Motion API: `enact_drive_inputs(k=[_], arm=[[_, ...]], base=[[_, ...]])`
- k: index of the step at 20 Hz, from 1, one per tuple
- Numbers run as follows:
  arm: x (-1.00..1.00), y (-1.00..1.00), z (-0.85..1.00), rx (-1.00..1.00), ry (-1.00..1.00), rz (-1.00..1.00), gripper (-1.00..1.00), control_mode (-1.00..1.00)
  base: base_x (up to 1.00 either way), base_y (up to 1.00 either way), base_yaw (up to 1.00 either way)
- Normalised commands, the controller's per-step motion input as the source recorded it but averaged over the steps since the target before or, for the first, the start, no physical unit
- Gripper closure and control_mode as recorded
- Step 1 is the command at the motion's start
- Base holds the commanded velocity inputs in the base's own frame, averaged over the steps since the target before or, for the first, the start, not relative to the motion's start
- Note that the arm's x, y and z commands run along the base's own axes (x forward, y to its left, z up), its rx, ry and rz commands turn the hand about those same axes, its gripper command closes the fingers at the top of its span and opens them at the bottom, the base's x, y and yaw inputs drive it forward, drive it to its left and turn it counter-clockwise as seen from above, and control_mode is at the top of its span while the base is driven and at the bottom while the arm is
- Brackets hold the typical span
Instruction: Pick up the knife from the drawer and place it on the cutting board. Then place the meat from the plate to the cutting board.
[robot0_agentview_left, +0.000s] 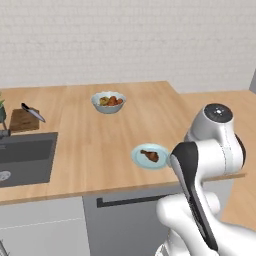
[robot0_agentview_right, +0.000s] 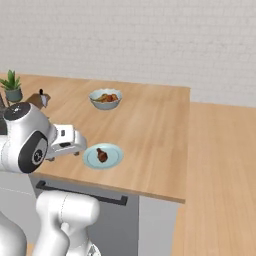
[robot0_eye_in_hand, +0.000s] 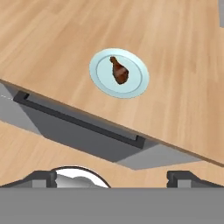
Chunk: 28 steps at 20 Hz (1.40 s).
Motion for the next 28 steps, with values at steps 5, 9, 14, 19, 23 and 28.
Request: enact_drive_inputs(k=[5, 9, 14, 19, 23, 28], arm=[[0.0, 0.0, 0.0, 0.0, 0.0, 0.0, -1.0, 1.0], [0.88, 0.34, -0.05, 0.0, 0.09, 0.0, -1.0, -1.0], [0.98, 0.07, -0.15, 0.01, 0.14, 0.0, -1.0, -1.0], [0.2, -0.51, -0.37, 0.01, 0.07, 0.03, -1.0, -1.0], [0.07, -0.47, -0.57, 0.0, 0.1, 0.01, -1.0, -1.0], [0.2, -0.11, -0.4, -0.03, 0.07, 0.0, -1.0, -1.0]], base=[[0.19, 0.45, -0.03], [0.0, 0.0, 0.0], [0.0, 0.0, 0.0], [0.0, 0.0, 0.0], [0.0, 0.0, 0.0], [0.0, 0.0, 0.0]])
